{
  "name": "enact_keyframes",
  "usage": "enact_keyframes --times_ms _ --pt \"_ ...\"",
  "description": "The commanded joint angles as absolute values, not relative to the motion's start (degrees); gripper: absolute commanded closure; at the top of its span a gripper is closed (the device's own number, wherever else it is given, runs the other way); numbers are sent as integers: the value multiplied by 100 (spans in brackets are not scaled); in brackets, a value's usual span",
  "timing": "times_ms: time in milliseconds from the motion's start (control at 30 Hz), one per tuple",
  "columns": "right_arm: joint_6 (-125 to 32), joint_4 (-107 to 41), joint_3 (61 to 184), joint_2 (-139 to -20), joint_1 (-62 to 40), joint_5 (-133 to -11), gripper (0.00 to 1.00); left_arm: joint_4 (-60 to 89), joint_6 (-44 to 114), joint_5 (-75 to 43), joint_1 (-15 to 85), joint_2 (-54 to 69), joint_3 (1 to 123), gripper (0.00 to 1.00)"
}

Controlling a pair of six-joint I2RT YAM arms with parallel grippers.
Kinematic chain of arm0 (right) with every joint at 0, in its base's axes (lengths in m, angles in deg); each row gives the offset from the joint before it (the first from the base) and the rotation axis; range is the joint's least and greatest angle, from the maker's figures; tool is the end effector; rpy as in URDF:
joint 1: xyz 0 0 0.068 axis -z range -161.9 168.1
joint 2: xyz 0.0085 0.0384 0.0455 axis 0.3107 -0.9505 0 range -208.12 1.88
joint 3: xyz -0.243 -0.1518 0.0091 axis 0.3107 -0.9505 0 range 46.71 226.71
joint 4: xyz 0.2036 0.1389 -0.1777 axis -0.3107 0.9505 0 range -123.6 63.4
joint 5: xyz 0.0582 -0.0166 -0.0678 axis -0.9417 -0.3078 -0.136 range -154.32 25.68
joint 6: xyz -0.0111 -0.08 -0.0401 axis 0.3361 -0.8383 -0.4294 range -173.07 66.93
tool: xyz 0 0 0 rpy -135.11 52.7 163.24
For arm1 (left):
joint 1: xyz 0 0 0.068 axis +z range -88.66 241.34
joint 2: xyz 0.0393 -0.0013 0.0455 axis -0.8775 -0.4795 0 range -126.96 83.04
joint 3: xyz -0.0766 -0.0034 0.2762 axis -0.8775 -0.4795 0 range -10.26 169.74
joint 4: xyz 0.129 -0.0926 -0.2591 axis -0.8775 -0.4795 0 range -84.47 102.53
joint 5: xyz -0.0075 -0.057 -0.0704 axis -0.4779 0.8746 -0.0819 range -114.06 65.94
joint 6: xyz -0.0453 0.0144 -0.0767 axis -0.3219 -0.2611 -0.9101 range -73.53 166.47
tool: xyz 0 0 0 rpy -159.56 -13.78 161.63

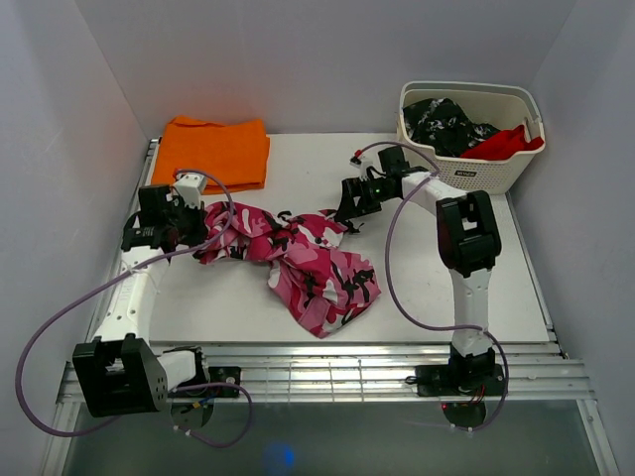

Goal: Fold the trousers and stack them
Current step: Flatten the trousers out

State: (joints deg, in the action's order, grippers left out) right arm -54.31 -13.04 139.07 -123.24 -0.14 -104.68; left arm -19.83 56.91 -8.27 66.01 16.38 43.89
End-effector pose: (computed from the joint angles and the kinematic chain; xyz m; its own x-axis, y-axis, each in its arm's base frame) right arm 0.4938 0.2176 0.1262 -0.7483 -0.2638 -0.6086 -0.6223 0.5970 0.5063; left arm 0.3138 0.0035 0.2578 -0.6708 0.1202 -0.7318 0.2394 0.9690 -0.0604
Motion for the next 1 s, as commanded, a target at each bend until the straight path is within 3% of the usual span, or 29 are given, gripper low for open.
enact_keyframes --times_ms 0,67,100,167,200,300,333,567,700,733,767,800,867,900,967 --pt "-5000 -1400 14382 -12644 -149 -10299 2 -2052 5667 -648 6618 1580 4687 100" --pt "-4956 -1312 14462 -12776 -237 -10438 2 -2043 5658 -657 6627 1493 4757 100" --pt "-4895 -1286 14471 -12837 -264 -10518 11 -2035 5632 -674 6627 1457 4775 100" --pt "-4903 -1181 14488 -12864 -290 -10789 33 -1991 5597 -727 6679 1387 4810 100" --pt "-4972 -1154 14497 -12786 -290 -10869 52 -1947 5518 -736 6723 1317 4819 100" --pt "-5175 -1022 14296 -12268 -107 -10844 89 -1798 5395 -561 6986 1089 4880 100" --pt "-5175 -996 14217 -12101 -10 -10826 92 -1754 5351 -482 7057 1027 4898 100" --pt "-5711 -371 13576 -10266 1587 -10862 92 -1323 4780 862 7926 254 5302 100" --pt "-6404 321 13329 -9701 2424 -10835 92 -1051 4709 1801 7945 -142 5416 100" --pt "-6562 662 13276 -9604 2643 -10826 92 -1041 4709 1874 7936 -247 5469 97" --pt "-6755 744 13014 -9395 2741 -10809 92 -1059 4665 1874 7945 -474 5530 82" --pt "-6827 780 12829 -9262 2803 -10791 92 -1207 4552 1874 7945 -590 5618 75" --pt "-6994 833 12234 -8920 2891 -10721 92 -1584 4969 2067 7945 -871 6109 68" --pt "-7108 824 12047 -8805 2891 -10686 92 -1743 5138 2190 7936 -863 6241 54" --pt "-7153 807 11765 -8629 2891 -10668 92 -1911 5428 2454 7936 -671 6427 6"
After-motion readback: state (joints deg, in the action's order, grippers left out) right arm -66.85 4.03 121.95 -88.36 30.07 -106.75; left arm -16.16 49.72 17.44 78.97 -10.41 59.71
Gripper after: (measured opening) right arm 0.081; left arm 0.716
